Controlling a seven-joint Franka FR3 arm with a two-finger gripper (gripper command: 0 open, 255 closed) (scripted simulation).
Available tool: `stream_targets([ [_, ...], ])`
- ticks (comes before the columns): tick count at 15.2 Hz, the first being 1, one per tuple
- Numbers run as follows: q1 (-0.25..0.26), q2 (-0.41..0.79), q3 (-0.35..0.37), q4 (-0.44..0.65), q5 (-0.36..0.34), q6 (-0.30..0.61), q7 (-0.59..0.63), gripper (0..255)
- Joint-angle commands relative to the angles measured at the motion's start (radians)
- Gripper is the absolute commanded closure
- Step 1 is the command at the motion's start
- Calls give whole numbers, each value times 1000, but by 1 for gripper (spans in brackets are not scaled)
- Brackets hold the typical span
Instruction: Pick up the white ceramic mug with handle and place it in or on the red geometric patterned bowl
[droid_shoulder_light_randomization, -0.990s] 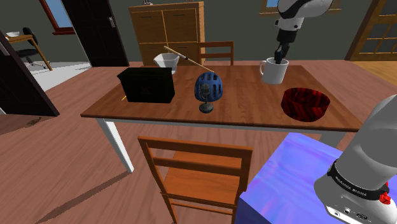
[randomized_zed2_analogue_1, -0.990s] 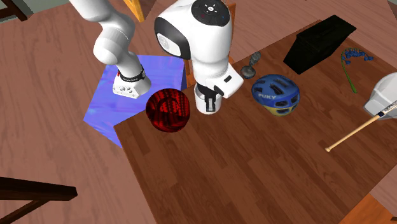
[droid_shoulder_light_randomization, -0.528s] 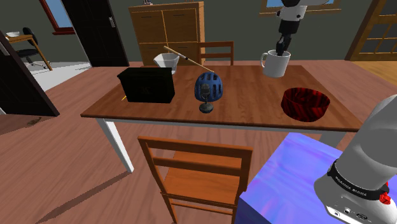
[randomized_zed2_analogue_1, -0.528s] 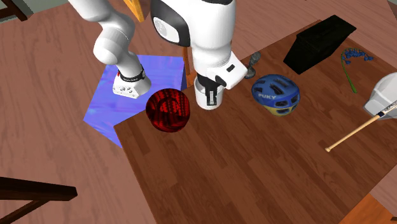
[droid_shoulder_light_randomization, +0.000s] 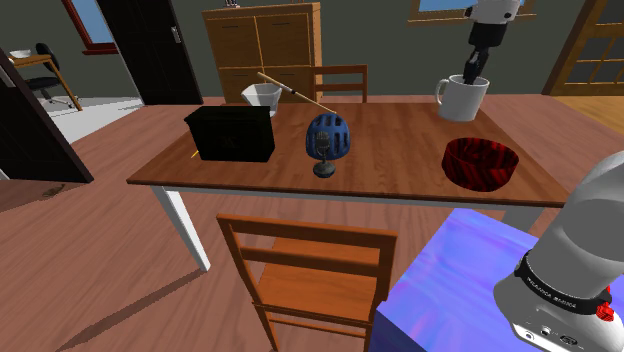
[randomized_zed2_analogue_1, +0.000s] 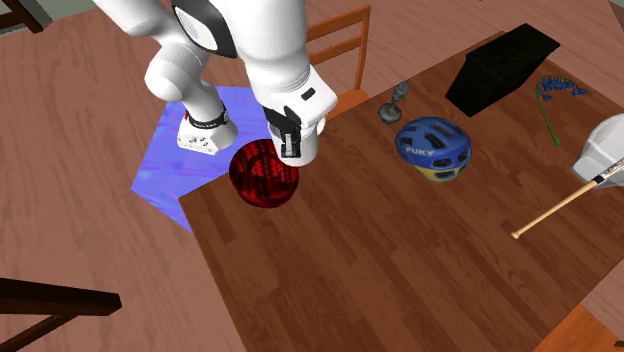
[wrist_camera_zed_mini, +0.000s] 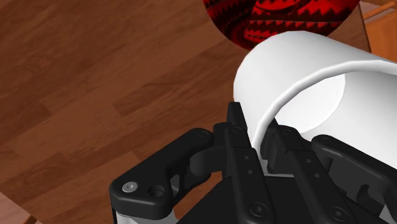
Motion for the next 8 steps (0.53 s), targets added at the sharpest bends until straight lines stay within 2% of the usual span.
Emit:
stream_targets([
  [1,-28,-83,5,-53,-34,-25,-4,255],
  [5,-83,-216,5,-121,-84,-86,-29,255],
  [8,-86,-216,-3,-160,-91,-47,-29,255],
])
